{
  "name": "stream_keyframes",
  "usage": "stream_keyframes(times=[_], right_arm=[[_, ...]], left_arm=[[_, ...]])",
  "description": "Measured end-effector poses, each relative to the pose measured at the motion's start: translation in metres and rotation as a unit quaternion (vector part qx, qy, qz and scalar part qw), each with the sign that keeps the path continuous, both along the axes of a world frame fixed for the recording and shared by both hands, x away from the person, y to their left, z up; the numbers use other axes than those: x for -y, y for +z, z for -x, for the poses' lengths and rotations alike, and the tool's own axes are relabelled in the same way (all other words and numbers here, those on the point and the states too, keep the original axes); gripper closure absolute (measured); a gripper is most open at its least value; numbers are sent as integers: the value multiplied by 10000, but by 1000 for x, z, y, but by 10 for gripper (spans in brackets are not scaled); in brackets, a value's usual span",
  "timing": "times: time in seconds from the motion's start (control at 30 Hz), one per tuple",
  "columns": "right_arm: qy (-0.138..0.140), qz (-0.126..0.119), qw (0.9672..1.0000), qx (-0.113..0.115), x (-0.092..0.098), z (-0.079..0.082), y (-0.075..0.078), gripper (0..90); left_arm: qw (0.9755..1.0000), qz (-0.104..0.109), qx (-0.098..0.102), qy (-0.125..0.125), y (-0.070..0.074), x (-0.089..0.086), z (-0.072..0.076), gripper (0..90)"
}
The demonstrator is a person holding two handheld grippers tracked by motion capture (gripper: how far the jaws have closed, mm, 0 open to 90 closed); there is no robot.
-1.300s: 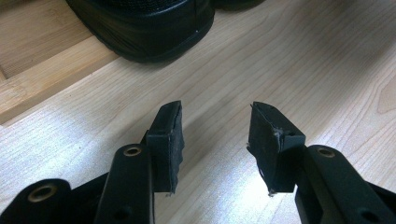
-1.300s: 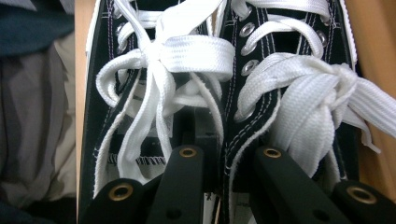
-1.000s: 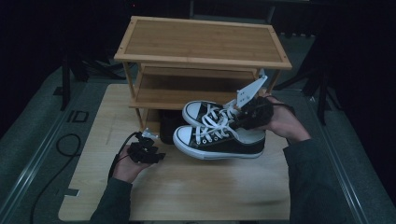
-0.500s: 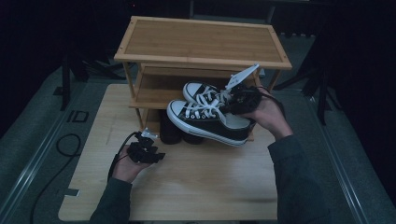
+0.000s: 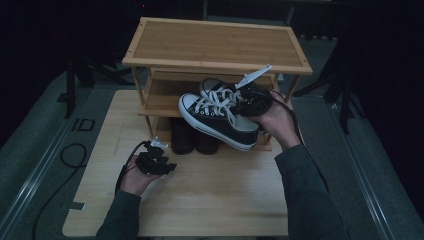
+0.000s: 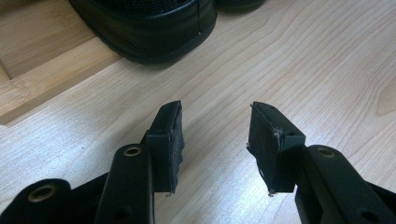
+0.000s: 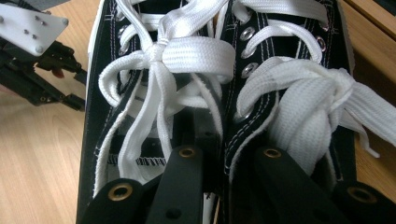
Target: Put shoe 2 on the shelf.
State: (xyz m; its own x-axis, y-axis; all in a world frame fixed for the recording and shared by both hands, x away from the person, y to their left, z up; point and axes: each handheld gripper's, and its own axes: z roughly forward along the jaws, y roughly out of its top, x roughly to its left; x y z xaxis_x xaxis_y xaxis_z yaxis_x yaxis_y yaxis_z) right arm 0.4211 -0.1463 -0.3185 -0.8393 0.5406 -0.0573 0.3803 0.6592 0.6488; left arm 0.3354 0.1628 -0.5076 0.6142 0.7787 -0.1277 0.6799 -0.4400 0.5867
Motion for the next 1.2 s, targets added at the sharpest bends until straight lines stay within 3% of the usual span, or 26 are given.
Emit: stream_keyframes(times=[0.33, 0.67, 0.8, 0.93, 1.0, 1.13, 1.2], right_arm=[[-486, -161, 9986, 137, -5, -1, 0, 853], [-1014, -236, 9941, 310, -9, 2, -2, 853], [-1420, -294, 9884, 451, -11, 4, -3, 853], [-2009, -217, 9766, 740, -15, 5, -7, 841], [-2110, -119, 9738, 838, -17, 6, -8, 708], [-1754, 148, 9805, 869, -13, 4, -2, 637], [-1657, 140, 9819, 911, -8, 3, 2, 587]], left_arm=[[10000, -5, -9, -16, -1, 0, 0, 551], [10000, -10, -12, -20, -1, 1, 0, 551], [10000, -19, -16, -24, -2, 1, 0, 550], [10000, -24, -22, -35, -2, 2, 0, 551], [10000, -26, -22, -41, -2, 3, 0, 551], [10000, -50, -36, -64, -3, 5, 0, 550], [9999, -58, -42, -82, -3, 5, 0, 551]])
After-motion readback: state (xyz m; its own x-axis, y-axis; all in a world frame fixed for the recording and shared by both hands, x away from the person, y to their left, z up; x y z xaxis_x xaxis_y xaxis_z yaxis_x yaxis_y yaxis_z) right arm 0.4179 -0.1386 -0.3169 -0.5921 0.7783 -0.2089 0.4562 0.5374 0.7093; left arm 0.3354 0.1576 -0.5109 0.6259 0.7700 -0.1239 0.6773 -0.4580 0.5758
